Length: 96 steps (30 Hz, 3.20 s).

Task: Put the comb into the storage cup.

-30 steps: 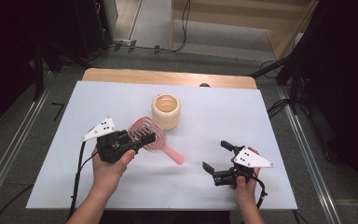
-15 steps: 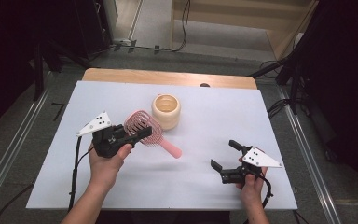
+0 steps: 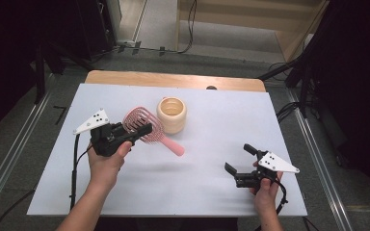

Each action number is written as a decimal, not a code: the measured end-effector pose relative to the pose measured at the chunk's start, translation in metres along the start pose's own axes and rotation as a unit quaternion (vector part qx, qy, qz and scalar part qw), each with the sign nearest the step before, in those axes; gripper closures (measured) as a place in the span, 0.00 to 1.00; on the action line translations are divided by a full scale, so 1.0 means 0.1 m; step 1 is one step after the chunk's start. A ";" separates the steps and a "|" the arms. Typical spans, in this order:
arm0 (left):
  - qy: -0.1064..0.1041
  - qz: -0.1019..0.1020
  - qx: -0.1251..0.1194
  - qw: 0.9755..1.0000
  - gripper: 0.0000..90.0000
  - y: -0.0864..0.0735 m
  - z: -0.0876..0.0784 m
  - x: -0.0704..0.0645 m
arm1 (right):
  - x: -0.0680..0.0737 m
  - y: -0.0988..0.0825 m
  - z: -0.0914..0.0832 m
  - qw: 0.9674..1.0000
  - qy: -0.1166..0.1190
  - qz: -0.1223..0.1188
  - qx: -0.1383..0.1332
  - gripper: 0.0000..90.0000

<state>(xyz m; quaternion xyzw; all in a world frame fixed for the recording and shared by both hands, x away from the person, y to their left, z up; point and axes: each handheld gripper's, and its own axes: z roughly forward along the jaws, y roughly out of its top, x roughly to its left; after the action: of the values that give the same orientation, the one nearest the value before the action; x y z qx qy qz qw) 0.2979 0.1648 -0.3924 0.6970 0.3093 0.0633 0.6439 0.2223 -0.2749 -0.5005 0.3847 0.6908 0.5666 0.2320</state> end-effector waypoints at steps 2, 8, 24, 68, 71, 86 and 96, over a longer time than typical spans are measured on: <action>0.002 0.002 -0.002 1.000 0.73 0.02 0.00 0.01 | -0.01 -0.01 -0.01 1.000 -0.001 0.000 0.000 0.00; 0.006 0.007 -0.005 1.000 0.73 0.07 0.00 0.03 | -0.04 -0.02 -0.03 1.000 -0.004 -0.002 0.002 0.00; 0.016 0.001 -0.013 1.000 0.73 0.16 0.06 0.13 | -0.08 -0.04 -0.04 1.000 -0.005 0.002 0.003 0.00; 0.035 -0.003 -0.034 0.999 0.73 0.45 0.17 0.32 | -0.10 -0.06 -0.02 1.000 -0.003 0.006 0.006 0.00; 0.036 -0.005 -0.034 0.999 0.73 0.46 0.18 0.35 | -0.09 -0.06 -0.02 1.000 -0.003 0.006 0.006 0.00; 0.043 -0.007 -0.047 0.998 0.73 0.56 0.21 0.42 | -0.09 -0.07 -0.02 1.000 -0.001 0.005 0.007 0.00; 0.052 -0.009 -0.054 0.997 0.73 0.59 0.23 0.49 | -0.09 -0.07 -0.02 1.000 -0.001 0.005 0.007 0.00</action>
<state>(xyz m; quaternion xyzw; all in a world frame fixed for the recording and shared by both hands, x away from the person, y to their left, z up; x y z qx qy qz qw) 0.3693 0.1711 -0.3557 0.6541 0.3443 0.1105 0.6644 0.2249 -0.2836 -0.5075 0.3905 0.6922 0.5627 0.2274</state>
